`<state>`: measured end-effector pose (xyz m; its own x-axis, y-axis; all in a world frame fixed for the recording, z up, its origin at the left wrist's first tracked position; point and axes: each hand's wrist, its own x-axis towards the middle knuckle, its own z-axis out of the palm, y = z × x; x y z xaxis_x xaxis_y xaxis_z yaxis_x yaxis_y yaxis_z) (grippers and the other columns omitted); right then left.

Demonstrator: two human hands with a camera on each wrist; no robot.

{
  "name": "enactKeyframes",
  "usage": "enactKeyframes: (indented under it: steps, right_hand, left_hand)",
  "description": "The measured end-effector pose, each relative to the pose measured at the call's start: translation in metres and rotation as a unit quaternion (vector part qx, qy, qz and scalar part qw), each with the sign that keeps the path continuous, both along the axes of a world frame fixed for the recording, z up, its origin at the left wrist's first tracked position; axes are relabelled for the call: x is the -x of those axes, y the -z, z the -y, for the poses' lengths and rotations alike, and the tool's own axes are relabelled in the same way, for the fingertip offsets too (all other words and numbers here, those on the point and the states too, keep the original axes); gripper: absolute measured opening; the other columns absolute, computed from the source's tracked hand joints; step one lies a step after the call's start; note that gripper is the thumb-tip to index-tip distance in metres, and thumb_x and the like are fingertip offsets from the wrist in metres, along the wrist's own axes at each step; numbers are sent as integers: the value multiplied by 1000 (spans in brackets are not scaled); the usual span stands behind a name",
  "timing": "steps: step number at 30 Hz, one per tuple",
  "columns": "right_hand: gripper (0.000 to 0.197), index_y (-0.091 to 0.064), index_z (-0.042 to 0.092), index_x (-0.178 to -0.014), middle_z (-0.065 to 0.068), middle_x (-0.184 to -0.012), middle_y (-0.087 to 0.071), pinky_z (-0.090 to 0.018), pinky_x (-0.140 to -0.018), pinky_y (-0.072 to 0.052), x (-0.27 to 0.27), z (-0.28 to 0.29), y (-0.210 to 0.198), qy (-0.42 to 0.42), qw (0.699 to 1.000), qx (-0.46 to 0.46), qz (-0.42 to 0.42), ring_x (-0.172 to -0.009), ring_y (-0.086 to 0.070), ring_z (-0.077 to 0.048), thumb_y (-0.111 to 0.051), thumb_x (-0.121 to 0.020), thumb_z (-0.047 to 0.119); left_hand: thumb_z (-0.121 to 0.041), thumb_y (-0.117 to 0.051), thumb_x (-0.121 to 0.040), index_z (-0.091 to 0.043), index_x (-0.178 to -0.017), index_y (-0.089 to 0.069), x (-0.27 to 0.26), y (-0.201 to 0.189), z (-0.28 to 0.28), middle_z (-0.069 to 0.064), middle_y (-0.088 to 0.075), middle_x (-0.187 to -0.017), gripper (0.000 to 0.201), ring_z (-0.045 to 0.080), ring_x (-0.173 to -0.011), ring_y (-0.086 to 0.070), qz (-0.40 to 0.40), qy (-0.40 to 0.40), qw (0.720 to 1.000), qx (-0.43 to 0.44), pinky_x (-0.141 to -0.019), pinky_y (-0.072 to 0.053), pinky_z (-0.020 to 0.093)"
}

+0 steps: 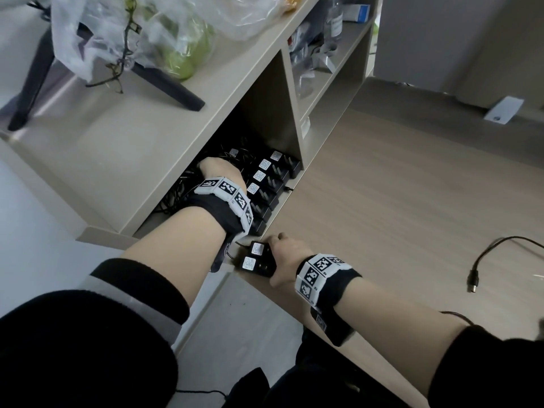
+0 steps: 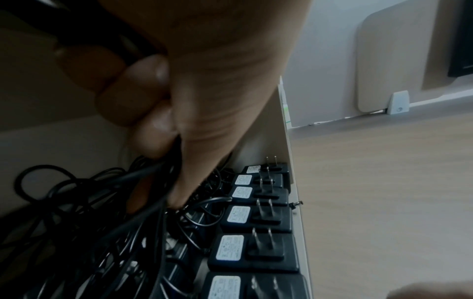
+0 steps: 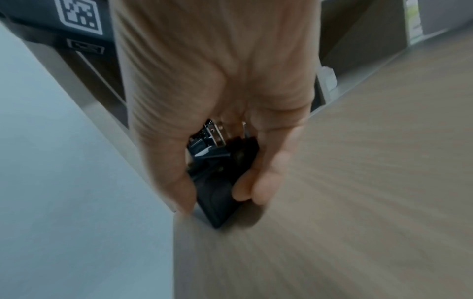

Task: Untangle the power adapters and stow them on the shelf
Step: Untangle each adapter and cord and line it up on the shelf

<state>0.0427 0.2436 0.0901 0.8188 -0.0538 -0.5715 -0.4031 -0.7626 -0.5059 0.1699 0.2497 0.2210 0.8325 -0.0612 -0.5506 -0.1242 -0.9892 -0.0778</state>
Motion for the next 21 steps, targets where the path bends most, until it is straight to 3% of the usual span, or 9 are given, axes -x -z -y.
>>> enactKeyframes:
  steps: [1,3,5,6,8,10,12,16,21]
  right_hand:
    - [77,-38,9,-129,-9,-122,-47,-28,-73,-47,-3,-5,1,25,999,-26,7,-102,-59,-28,-77,-66,26]
    - [80,-35,6,-127,-11,-124,-46,-28,-78,-43,-9,-10,4,97,991,-88,4,-109,-56,-29,-81,-65,27]
    - [85,-33,5,-125,-11,-123,-46,-32,-85,-44,-10,-9,8,174,977,-123,-9,-112,-54,-29,-84,-63,33]
    - [86,-33,5,-124,-10,-120,-48,-34,-86,-45,-9,-7,10,201,972,-121,-18,-110,-55,-29,-83,-63,38]
    - [79,-38,6,-121,-6,-107,-56,-31,-73,-51,-7,-5,15,216,965,-143,-52,-92,-65,-22,-80,-66,45]
    - [54,-52,13,-116,-5,-88,-64,-23,-48,-51,-5,-6,17,224,940,-240,-95,-51,-65,-10,-73,-75,43]
    - [38,-58,15,-111,-9,-70,-63,-18,-40,-47,-4,-8,18,247,895,-331,-169,-36,-58,-13,-67,-83,39]
    - [48,-58,8,-119,-6,-83,-71,-24,-58,-53,-5,-12,23,236,823,-437,-275,-63,-68,-15,-71,-82,34]
    - [25,-62,1,-108,-7,-96,-69,-28,-68,-59,-12,-16,34,266,774,-506,-273,-80,-68,-18,-65,-86,12]
  left_hand:
    - [-15,-49,-94,-7,-69,-49,-7,5,-1,6,-51,-73,27,15,-67,-43,21,1,1000,11,-70,-35,21]
    - [-10,-44,-97,-5,-67,-45,-18,15,-1,5,-52,-77,31,18,-74,-54,81,49,995,-9,-81,-39,26]
    - [-6,-40,-99,-1,-99,-59,-22,20,-8,10,-60,-111,20,23,-110,-57,103,134,984,-50,-92,-42,21]
    - [-7,-40,-99,1,-117,-56,-24,23,-12,14,-57,-125,26,25,-120,-53,111,187,972,-94,-84,-41,11]
    - [-12,-44,-97,2,-127,-52,-20,22,-19,16,-52,-134,33,25,-124,-51,137,230,958,-101,-54,-26,6]
    - [-13,-46,-96,-2,-108,-61,-23,21,-18,12,-58,-127,22,23,-118,-56,126,216,963,-101,-54,-25,9]
    - [-8,-47,-94,-7,-89,-60,-22,17,-12,8,-64,-114,14,21,-108,-61,124,152,978,-64,-63,-36,20]
    - [-1,-50,-89,3,-113,-58,-30,18,-16,17,-59,-118,26,32,-109,-58,175,159,971,-41,-80,-49,37]
    - [-12,-52,-87,-7,-127,-49,-22,14,-9,13,-43,-134,40,30,-127,-41,224,145,964,7,-96,-41,40]
